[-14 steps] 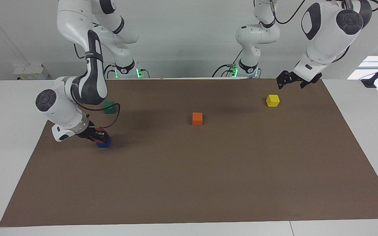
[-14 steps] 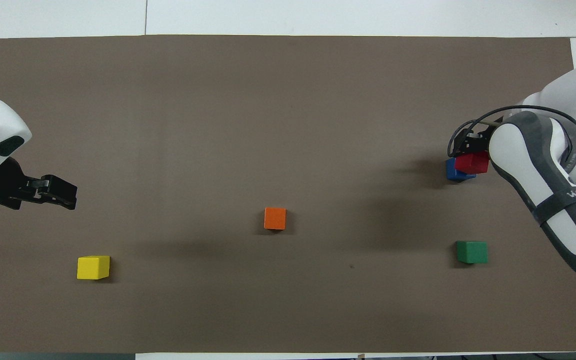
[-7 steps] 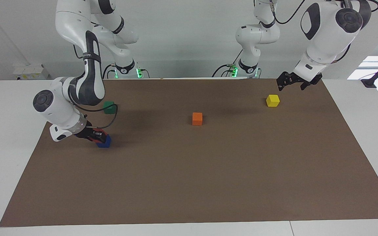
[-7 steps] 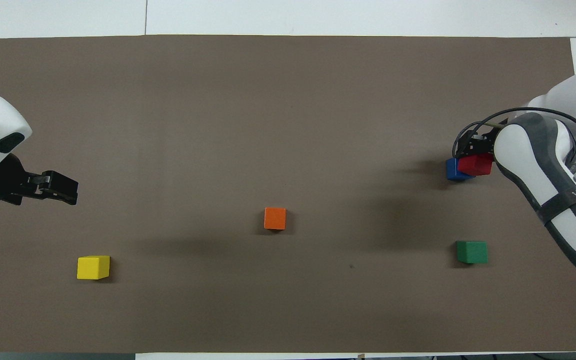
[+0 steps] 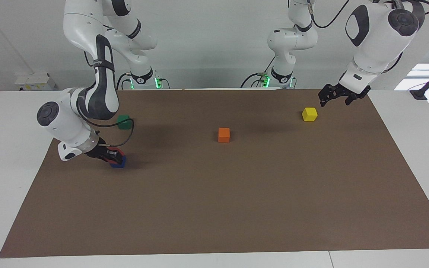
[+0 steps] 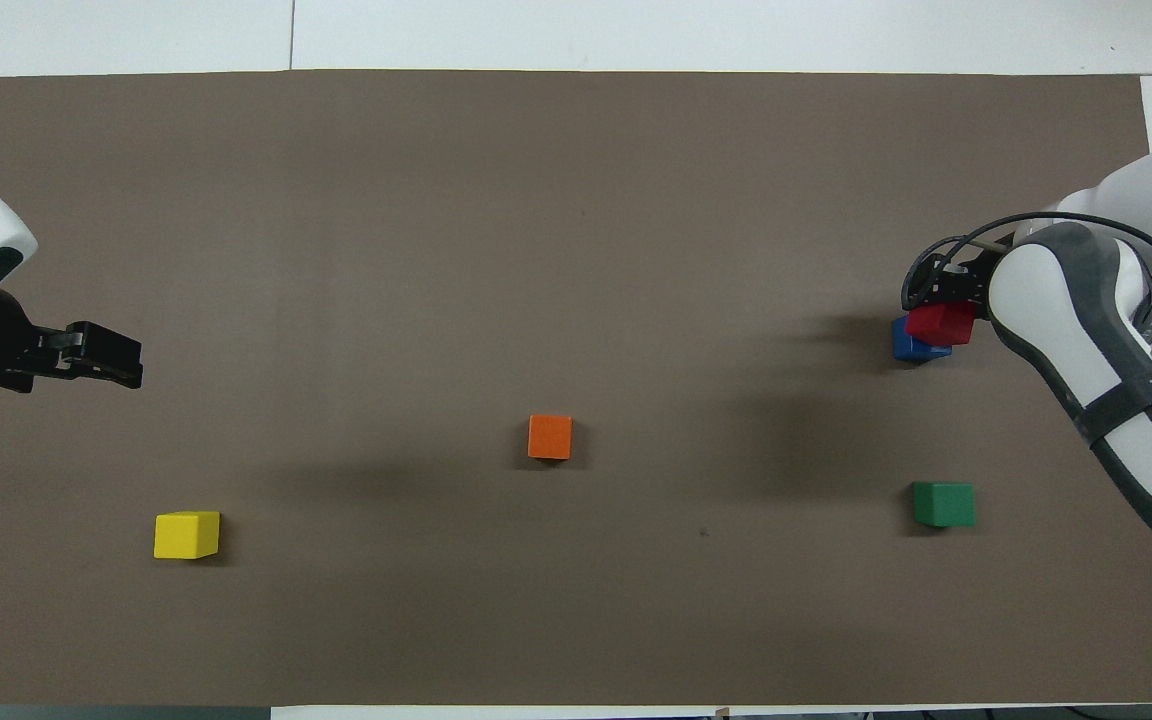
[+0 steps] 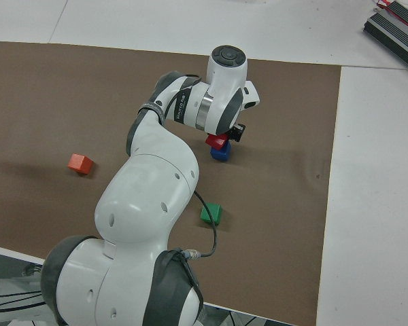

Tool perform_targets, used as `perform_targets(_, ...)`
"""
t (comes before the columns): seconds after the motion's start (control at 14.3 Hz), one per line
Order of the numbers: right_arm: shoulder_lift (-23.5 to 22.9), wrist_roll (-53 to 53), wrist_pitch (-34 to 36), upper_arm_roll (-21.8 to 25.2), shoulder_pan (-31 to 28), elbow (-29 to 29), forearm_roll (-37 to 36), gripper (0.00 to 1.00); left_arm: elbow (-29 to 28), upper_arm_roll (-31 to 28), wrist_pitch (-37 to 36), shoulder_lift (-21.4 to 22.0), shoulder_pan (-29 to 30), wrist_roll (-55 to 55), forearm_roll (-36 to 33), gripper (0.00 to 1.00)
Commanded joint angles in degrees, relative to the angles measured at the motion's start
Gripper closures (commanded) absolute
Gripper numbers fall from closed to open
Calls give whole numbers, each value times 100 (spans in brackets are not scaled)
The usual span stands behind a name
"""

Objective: Transfer red block to right arm and stack on blue block

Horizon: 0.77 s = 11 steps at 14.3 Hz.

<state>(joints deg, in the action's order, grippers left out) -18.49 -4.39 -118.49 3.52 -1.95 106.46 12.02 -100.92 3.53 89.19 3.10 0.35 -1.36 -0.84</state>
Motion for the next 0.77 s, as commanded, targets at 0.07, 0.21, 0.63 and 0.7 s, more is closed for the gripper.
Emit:
perform_targets(0.07, 74, 61, -192, -44, -69, 130, 116, 100, 37, 25, -42, 6, 1, 40, 75, 0)
perform_targets(0.21, 74, 70, -192, -44, -77, 138, 116, 100, 99, 34, 134, -20, -52, 75, 22, 0)
perform_targets(0.63, 74, 105, -183, -44, -156, 173, 125, 100, 20, 25, 477, 59, -35, 75, 84, 0)
perform_targets(0.7, 82, 113, -174, -44, -157, 174, 125, 100, 20, 25, 459, 59, -43, 66, 84, 0)
